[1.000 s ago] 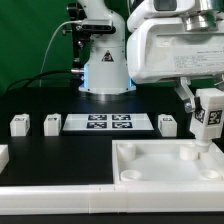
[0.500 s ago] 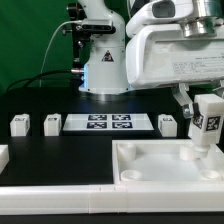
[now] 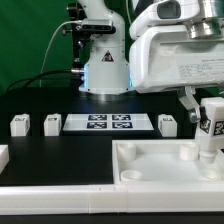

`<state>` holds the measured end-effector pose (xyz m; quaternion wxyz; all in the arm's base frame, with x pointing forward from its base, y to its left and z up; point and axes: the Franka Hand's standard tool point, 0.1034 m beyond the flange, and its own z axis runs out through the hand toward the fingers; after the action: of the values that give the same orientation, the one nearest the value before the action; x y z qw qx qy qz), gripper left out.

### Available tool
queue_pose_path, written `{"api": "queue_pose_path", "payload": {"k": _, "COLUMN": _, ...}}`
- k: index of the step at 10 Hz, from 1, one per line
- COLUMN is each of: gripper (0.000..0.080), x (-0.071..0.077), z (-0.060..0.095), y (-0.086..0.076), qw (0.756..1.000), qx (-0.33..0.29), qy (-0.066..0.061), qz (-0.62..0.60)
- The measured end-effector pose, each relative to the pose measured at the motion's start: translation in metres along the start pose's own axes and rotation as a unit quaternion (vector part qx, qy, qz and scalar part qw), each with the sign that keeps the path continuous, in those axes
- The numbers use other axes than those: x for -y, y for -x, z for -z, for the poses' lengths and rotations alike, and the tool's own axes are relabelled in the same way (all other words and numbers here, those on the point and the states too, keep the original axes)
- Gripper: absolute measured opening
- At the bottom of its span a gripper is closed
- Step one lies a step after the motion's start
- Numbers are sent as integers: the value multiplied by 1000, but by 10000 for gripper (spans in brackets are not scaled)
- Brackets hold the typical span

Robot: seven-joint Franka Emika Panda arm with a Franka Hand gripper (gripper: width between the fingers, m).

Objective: Assemble one leg

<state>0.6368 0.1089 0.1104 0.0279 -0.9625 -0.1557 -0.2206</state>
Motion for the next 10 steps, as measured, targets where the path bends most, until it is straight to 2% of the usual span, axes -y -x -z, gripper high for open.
{"api": "queue_pose_path", "payload": {"k": 3, "gripper": 292, "x": 6, "z": -13, "y": 9, "qw": 1000, "qx": 2, "qy": -3, "qz": 1}}
{"api": "queue_pose_path", "payload": {"k": 10, "gripper": 292, "x": 10, "z": -23, "y": 20, "qw": 1000, "qx": 5, "qy": -5, "qz": 2}}
